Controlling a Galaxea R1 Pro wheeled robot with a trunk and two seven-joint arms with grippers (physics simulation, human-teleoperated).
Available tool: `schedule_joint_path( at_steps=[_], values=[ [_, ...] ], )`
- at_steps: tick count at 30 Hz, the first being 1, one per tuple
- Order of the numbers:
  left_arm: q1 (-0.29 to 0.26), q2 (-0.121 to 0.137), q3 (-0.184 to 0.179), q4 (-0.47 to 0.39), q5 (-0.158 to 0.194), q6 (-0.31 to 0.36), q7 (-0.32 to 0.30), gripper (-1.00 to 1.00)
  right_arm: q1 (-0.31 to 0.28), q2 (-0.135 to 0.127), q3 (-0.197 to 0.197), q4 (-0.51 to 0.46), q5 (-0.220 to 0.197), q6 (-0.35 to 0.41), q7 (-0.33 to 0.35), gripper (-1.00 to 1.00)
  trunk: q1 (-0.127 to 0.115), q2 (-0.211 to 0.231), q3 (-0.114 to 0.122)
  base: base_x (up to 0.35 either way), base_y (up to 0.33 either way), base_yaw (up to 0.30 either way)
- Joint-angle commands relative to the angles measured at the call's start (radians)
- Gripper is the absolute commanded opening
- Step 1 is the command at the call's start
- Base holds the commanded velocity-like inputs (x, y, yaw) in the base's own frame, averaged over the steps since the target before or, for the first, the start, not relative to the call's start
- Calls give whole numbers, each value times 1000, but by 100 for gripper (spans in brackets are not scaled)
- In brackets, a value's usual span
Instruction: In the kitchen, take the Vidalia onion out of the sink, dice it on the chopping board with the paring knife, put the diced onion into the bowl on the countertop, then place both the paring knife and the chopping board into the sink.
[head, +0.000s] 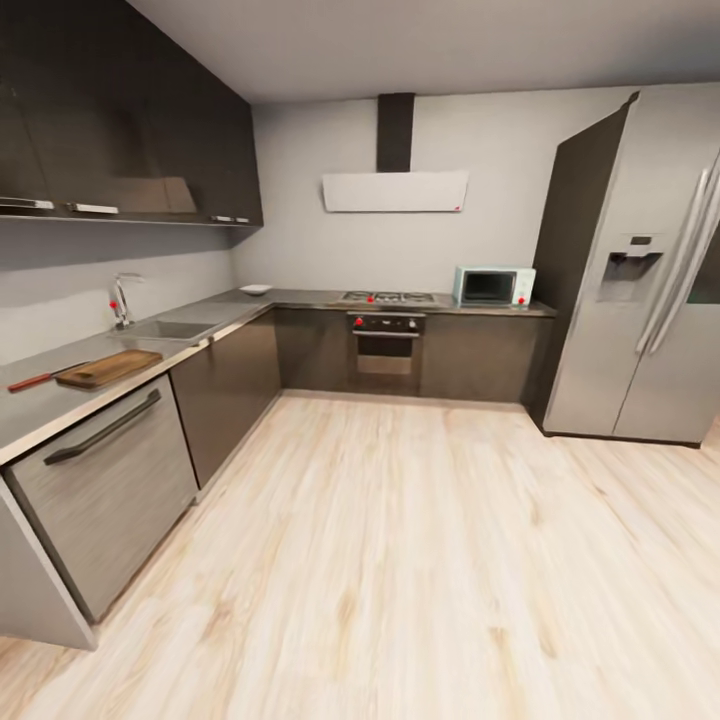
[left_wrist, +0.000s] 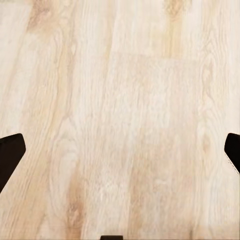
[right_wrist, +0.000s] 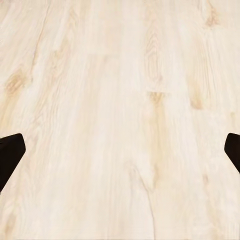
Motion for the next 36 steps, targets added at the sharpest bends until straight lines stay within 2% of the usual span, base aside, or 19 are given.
schedule_joint_path(
  at_steps=[1, 36],
  values=[
    [0, 0, 0, -1, 0, -2, 0, 100, 0, 0, 1, 1, 1, -3, -3, 100, 1, 0, -1, 334, -137, 160],
    [0, 0, 0, -1, -1, -3, 0, 100, 0, 0, -1, 27, 0, -3, -3, 100, 1, 0, -1, 323, -142, 269]
  ],
)
